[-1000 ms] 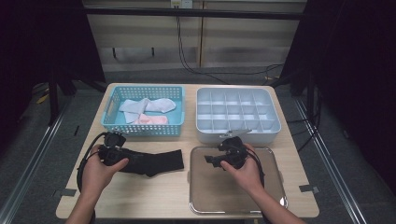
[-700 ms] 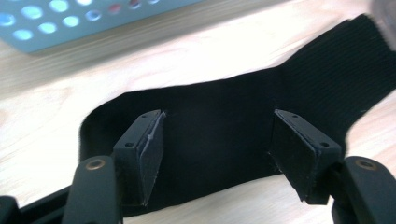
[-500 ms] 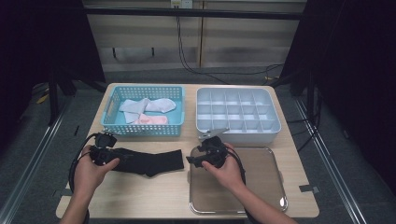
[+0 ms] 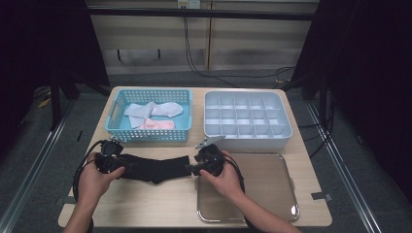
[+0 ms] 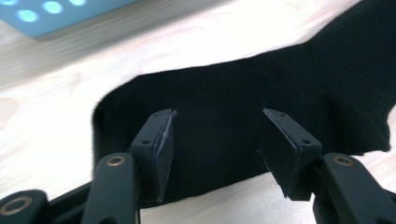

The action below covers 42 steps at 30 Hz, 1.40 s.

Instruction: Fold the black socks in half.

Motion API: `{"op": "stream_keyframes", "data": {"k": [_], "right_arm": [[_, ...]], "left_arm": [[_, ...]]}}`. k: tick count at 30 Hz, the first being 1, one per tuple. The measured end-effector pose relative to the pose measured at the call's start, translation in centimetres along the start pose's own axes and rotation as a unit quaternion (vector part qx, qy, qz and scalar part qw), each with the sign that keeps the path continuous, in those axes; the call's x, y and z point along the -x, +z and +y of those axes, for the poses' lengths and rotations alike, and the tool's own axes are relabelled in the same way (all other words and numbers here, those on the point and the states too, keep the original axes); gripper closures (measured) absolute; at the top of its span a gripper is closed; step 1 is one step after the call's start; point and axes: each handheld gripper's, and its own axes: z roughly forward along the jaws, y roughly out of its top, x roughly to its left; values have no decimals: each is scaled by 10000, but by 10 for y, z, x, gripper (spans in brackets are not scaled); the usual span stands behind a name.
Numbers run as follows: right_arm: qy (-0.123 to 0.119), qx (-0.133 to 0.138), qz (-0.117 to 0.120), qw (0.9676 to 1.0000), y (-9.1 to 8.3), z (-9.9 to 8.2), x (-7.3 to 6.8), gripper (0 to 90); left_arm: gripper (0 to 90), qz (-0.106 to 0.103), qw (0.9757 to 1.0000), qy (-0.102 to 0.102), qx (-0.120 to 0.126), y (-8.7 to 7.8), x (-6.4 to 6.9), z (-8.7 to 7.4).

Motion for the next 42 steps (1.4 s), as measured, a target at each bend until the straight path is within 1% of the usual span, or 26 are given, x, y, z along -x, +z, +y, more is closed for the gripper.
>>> {"op": "stream_keyframes", "data": {"k": [1, 3, 5, 6, 10, 11, 14, 15, 16, 19, 20, 21, 26, 27, 30, 32, 33, 34, 35, 36, 37, 38, 39, 40, 41, 42], "right_arm": [[-13, 10, 1, 10000, 0, 0, 0, 450], [-24, 11, 21, 10000, 0, -1, -1, 450], [-57, 8, 16, 10000, 1, -1, -1, 450], [-57, 8, 16, 10000, 1, -1, -1, 450], [-109, -31, 50, 9999, 2, -2, -3, 445], [-94, -31, 34, 9999, 1, -2, -4, 449], [-91, -18, 66, 9999, 1, -2, -3, 452], [-113, -23, 58, 9999, 1, -2, -2, 461], [-113, -23, 58, 9999, 1, -2, -2, 461], [-114, -38, 47, 9999, 2, -3, -2, 480], [-120, -44, 74, 9999, 3, -4, -3, 486], [-148, -76, 102, 9998, 3, -4, -3, 521], [-153, -92, 113, 9998, 3, -4, -3, 537], [-133, -60, 111, 9998, 3, -5, -3, 543], [-128, -51, 111, 9998, 2, -6, -2, 545], [-110, -66, 82, 9999, 2, -7, -2, 554], [-117, -87, 91, 9999, 2, -7, -2, 579], [-117, -87, 91, 9999, 2, -7, -2, 579], [-133, -100, 97, 9998, 2, -7, -3, 632], [-160, -78, 119, 9998, 2, -6, -4, 664], [-202, -82, 98, 9997, 2, -6, -5, 691], [-218, -87, 127, 9996, 2, -5, -7, 722], [-218, -87, 127, 9996, 2, -5, -7, 722], [-215, -110, 128, 9996, 2, -4, -8, 753], [-243, -93, 192, 9995, 3, -3, -8, 829], [-241, -148, 183, 9994, 3, -2, -9, 851]], "left_arm": [[448, 58, 10000, -39, 43, -1, -4, -1], [448, 67, 10000, -26, 17, -3, -6, 0], [430, 184, 9998, -40, 45, -4, -12, 1], [424, 184, 9998, -40, 45, -4, -12, 1], [421, 278, 9991, -276, 130, -6, -25, -1], [422, 291, 9991, -287, 84, -6, -28, -2], [430, 303, 9984, -475, -2, -2, -37, -7], [432, 261, 9978, -613, -70, 2, -43, -11], [432, 261, 9978, -613, -70, 2, -43, -11], [433, 221, 9966, -779, -122, 6, -45, -14], [435, 219, 9966, -789, -117, 7, -46, -14], [443, 214, 9965, -783, -197, 8, -47, -14], [487, 274, 9962, -768, -292, 15, -46, -16], [501, 334, 9967, -647, -370, 15, -45, -15], [504, 431, 9964, -602, -410, 15, -42, -14], [555, 438, 9961, -636, -427, 16, -39, -13], [583, 431, 9962, -594, -464, 16, -39, -12], [583, 409, 9961, -601, -506, 16, -39, -11], [675, 376, 9959, -637, -527, 16, -37, -10], [723, 329, 9958, -675, -525, 16, -36, -10], [745, 312, 9956, -637, -604, 16, -33, -7], [751, 332, 9960, -527, -640, 16, -33, -6], [761, 332, 9960, -527, -640, 16, -33, -6], [761, 359, 9959, -507, -655, 16, -32, -6], [769, 367, 9960, -481, -660, 16, -32, -5], [771, 343, 9963, -470, -637, 14, -32, -4]]}}
